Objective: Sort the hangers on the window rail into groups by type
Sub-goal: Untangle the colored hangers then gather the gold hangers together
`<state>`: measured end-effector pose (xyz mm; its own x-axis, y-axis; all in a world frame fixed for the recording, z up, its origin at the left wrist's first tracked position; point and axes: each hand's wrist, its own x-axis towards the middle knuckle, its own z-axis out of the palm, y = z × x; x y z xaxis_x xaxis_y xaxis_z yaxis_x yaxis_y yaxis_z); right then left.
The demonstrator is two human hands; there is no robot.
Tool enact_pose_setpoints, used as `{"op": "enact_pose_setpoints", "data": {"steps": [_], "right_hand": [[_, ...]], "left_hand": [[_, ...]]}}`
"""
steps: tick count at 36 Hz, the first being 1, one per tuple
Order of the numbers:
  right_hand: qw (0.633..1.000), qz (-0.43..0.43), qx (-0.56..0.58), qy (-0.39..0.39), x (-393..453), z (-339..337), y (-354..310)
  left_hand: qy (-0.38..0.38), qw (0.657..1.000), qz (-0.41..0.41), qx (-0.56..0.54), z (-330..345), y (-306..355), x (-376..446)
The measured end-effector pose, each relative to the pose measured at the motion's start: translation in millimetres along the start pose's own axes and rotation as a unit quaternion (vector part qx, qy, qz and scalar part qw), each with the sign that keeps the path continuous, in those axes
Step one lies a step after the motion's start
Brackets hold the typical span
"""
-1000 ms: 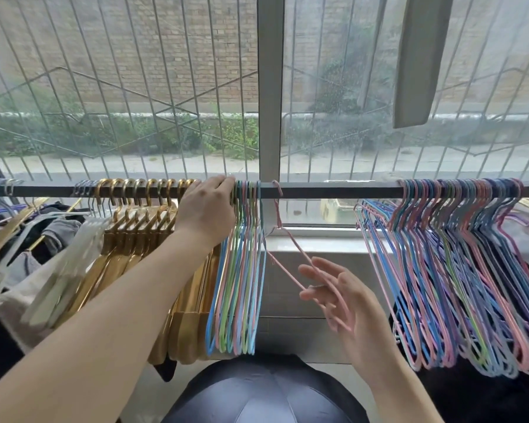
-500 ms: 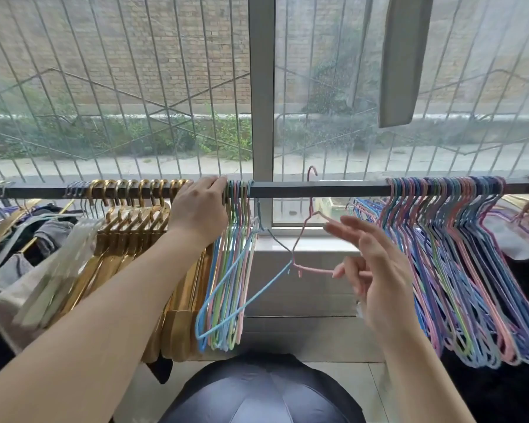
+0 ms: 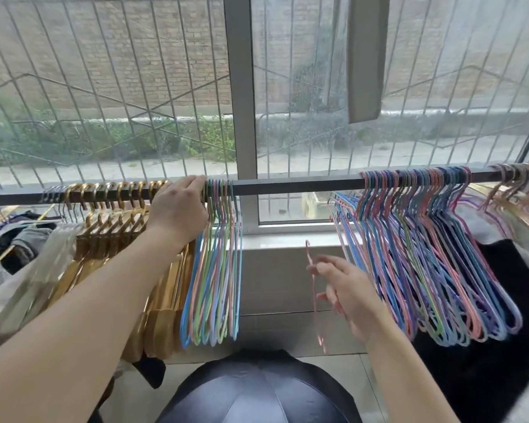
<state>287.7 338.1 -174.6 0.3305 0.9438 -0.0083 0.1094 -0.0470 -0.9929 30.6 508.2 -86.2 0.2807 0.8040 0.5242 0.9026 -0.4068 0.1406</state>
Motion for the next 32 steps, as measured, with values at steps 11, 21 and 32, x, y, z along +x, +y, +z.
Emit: {"op": "enact_pose_setpoints", "data": {"steps": [11,21,32], "right_hand": [[0.996,0.074,-0.02,-0.048,-44.2,-31.6,5.9],[0.995,0.036,-0.072,-0.058,-85.9,-46.8,0.1],[0.995,-0.032,-0.026,-0.095,-98.9,-48.9,-14.6]], "left_hand": [[-0.068,0.993,-0.019,0.095,-23.0,12.4,11.6],[-0.077,0.825,-0.12,-0.546,0.5,129.3,-169.4],[-0.343,0.764,-0.35,-0.421,121.8,90.1,-311.5]]}}
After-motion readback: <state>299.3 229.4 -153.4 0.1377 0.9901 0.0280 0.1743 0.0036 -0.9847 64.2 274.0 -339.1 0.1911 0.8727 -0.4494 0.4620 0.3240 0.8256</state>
